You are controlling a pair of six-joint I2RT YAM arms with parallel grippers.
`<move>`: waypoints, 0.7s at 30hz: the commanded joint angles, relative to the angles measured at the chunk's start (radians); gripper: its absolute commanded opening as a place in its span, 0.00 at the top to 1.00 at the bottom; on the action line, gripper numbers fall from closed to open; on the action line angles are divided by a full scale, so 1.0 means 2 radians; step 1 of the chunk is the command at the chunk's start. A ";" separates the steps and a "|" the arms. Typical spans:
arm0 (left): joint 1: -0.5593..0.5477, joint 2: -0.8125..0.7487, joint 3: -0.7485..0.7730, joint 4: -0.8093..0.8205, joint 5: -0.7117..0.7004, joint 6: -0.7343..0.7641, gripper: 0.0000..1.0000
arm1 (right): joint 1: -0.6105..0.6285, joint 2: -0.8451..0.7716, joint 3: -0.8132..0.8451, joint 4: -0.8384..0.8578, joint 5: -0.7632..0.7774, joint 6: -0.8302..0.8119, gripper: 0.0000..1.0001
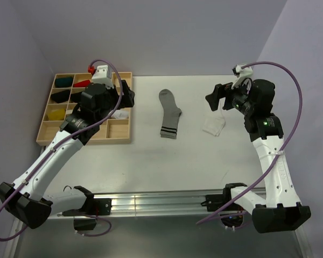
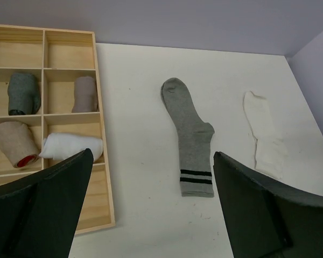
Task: Roll the socks
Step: Roll the sock at the center of the board.
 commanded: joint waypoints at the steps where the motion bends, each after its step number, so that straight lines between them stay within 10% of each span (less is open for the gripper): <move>1: 0.001 -0.001 0.020 0.003 0.008 0.002 0.01 | 0.003 -0.013 -0.007 0.027 0.003 -0.001 0.00; 13: 0.001 0.001 0.028 -0.007 0.017 0.002 0.01 | 0.008 0.025 0.007 -0.002 -0.022 -0.026 0.00; 21: 0.001 -0.008 0.067 -0.063 -0.013 -0.004 0.01 | 0.168 0.180 0.048 -0.046 0.063 -0.115 0.17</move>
